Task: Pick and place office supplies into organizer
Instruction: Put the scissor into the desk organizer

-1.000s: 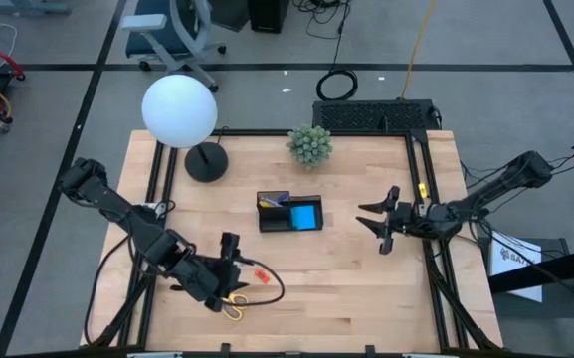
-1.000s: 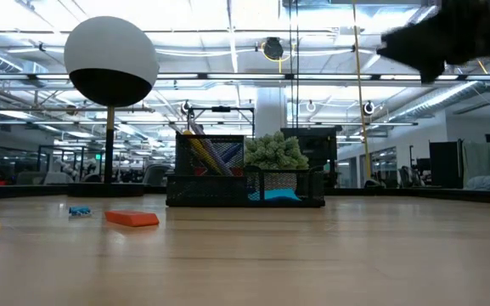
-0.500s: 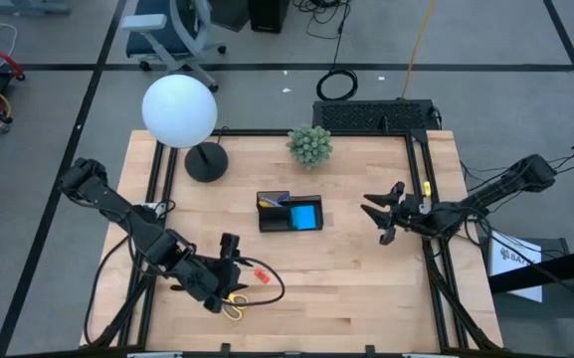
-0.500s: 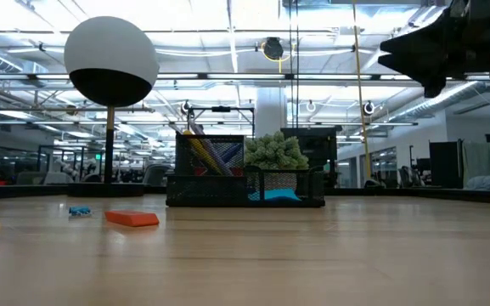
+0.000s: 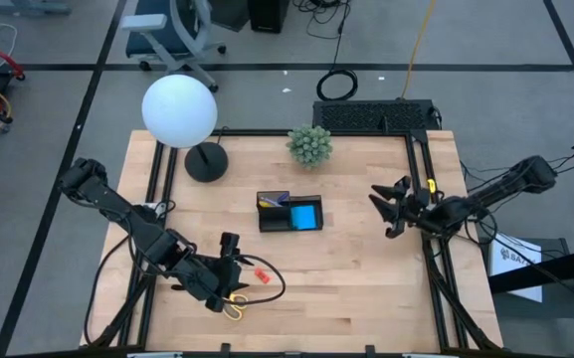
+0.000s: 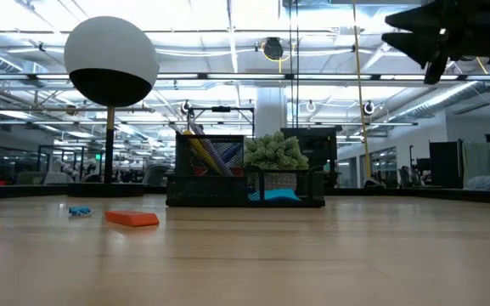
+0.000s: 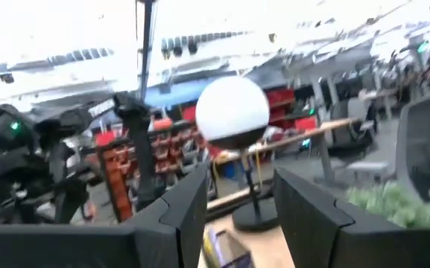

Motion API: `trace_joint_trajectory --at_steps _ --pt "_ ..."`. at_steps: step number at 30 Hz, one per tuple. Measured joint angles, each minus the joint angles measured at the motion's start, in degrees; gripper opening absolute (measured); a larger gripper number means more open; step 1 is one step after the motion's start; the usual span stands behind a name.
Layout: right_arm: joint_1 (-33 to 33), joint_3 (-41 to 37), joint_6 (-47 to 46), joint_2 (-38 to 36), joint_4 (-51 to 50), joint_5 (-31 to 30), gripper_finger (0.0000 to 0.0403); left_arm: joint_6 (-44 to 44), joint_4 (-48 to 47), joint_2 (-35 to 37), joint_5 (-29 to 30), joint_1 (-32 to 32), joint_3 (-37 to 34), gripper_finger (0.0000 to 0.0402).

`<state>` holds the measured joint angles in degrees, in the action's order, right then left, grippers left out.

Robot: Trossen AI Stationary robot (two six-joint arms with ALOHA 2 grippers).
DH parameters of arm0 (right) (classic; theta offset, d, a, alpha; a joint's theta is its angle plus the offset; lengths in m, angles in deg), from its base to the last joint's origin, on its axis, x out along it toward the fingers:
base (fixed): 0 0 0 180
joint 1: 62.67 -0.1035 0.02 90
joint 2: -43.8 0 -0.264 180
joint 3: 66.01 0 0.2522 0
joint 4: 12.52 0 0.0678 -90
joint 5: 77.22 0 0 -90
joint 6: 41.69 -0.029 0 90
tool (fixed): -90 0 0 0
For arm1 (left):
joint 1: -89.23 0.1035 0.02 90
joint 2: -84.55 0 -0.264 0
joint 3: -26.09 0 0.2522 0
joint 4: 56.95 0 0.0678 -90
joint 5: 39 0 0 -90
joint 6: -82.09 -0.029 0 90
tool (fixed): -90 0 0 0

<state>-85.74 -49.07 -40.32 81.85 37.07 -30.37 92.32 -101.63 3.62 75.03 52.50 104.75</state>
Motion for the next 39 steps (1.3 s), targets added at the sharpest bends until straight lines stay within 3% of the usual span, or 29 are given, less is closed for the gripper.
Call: trace_joint_trajectory --at_steps 6,12,15,19,23,30,39 --pt "2.49 10.40 10.50 0.00 -9.44 10.10 0.0147 -0.76 0.82 -0.01 0.04 0.00 0.00 0.0244" --pt "9.81 20.96 6.97 0.08 -24.65 10.47 0.0150 -1.02 0.99 -0.02 0.28 0.00 -0.02 0.0243" --pt "14.19 23.61 4.94 0.06 -28.85 14.23 0.0149 -1.16 0.98 -0.02 0.44 0.00 0.00 0.0244" --pt "20.85 25.74 2.76 0.13 -31.05 24.07 0.0147 -1.28 0.96 -0.02 0.48 0.00 -0.01 0.0243" --pt "27.94 27.57 -0.79 0.93 -34.10 28.90 0.0150 -1.28 0.97 -0.02 0.50 0.00 0.00 0.0243" --pt "37.87 35.47 -4.38 9.19 -36.63 43.09 0.0151 -1.08 0.99 -0.02 0.59 0.51 0.00 0.0243" --pt "41.56 41.51 -6.74 18.60 -36.61 44.91 0.0152 -1.04 0.96 -0.02 0.59 0.87 -0.02 0.0243"
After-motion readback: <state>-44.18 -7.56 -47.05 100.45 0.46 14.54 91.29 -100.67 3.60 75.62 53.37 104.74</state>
